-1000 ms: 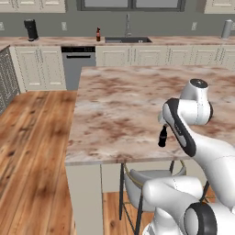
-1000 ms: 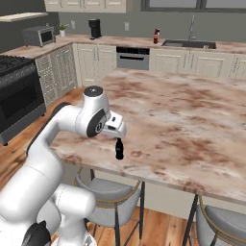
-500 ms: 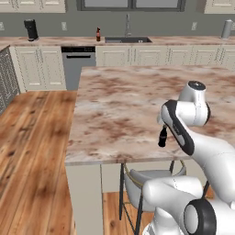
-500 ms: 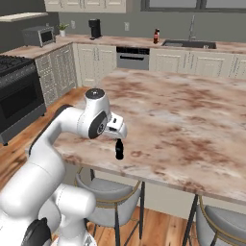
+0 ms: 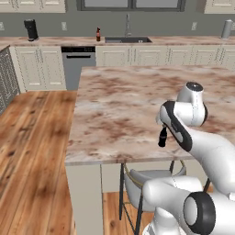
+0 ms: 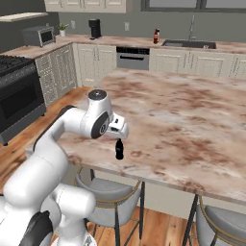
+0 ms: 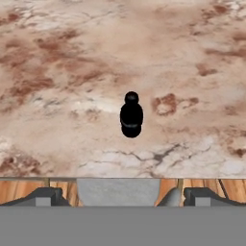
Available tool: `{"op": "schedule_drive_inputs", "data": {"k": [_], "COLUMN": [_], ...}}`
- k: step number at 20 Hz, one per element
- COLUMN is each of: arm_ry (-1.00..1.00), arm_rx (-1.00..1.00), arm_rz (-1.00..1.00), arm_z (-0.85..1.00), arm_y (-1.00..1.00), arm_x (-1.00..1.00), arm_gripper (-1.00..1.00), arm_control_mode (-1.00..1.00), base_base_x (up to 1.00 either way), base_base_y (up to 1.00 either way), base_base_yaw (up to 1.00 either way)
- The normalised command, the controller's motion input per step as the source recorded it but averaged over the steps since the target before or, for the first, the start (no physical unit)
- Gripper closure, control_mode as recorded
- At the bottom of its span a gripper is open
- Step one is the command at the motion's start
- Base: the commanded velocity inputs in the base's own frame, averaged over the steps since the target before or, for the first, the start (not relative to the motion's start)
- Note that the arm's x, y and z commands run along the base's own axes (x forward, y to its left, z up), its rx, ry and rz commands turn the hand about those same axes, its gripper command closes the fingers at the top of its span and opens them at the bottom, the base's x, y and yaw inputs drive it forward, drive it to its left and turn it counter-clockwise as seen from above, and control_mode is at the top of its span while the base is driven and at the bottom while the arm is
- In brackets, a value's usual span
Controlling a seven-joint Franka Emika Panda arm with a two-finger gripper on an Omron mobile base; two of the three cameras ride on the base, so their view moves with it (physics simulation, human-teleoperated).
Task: Place the large bottle from the dining counter next to the other large bottle outside the sink, and place the small bottle from the dining counter next to the other small bottle inside the sink.
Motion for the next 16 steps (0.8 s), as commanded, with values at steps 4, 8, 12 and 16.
{"op": "schedule_drive_inputs", "data": {"k": [4, 8, 12, 16], "arm_ry": [0.00, 0.00, 0.00, 0.00], "arm_rx": [0.00, 0.00, 0.00, 0.00], "arm_rz": [0.00, 0.00, 0.00, 0.00], "arm_z": [-0.10, -0.11, -0.09, -0.08], "arm_y": [-0.04, -0.02, 0.00, -0.01], "arm_x": [0.17, 0.16, 0.18, 0.18], "arm_gripper": [-1.00, -1.00, -1.00, -1.00], "arm_control_mode": [-1.00, -1.00, -1.00, -1.00], "base_base_x": [0.00, 0.00, 0.00, 0.00], "base_base_y": [0.00, 0.00, 0.00, 0.00], "base_base_yaw": [0.00, 0.00, 0.00, 0.00]}}
